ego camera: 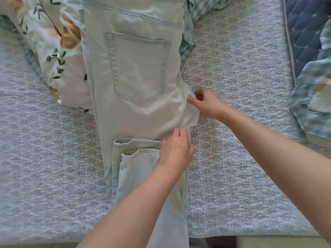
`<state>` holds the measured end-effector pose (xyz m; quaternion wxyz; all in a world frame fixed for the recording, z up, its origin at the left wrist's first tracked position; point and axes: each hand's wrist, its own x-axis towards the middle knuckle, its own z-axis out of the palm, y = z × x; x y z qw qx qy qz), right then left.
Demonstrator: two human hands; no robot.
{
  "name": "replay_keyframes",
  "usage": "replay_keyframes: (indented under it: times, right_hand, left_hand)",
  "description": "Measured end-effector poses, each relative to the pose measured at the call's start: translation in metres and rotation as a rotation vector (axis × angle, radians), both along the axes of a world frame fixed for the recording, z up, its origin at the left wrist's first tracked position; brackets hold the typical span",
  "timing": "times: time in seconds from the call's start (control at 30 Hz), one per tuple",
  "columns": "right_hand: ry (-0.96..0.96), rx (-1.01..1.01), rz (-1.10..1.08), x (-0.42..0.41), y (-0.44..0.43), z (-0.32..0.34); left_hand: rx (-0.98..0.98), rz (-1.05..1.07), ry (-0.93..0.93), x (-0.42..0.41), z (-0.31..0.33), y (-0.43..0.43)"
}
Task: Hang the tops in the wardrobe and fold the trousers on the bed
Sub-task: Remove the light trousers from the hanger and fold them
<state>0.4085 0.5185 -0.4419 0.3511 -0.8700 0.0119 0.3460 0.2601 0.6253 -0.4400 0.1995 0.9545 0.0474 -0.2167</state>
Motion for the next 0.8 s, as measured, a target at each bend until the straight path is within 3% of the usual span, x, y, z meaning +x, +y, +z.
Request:
replay_keyframes:
  times: [0.1,0.23,0.5,0.63,0.8]
  right_hand:
    - [0.034,-0.086,0.099,0.005,0.004,0.002]
    - [0.155,0.028,0.003,0.004,0.007,0.013]
    - [0.019,0.140,0.076,-0.017,0.050,0.041]
    - [-0.179,0.094,0.316,-0.019,0.058,0.030]
    - [-0.396,0.010,0.731,-0.031,0.044,0.005]
  left_hand:
    - [0.033,0.061,0.029,0.002,-0.004,-0.004]
    - [0.064,0.032,0.081,0.008,-0.009,-0.007]
    - [-0.072,0.193,0.059,0.000,0.000,0.010]
    - [-0.138,0.104,0.097,-0.013,0.014,0.026]
    - [-0.026,-0.216,0.178,-0.026,0.020,0.072]
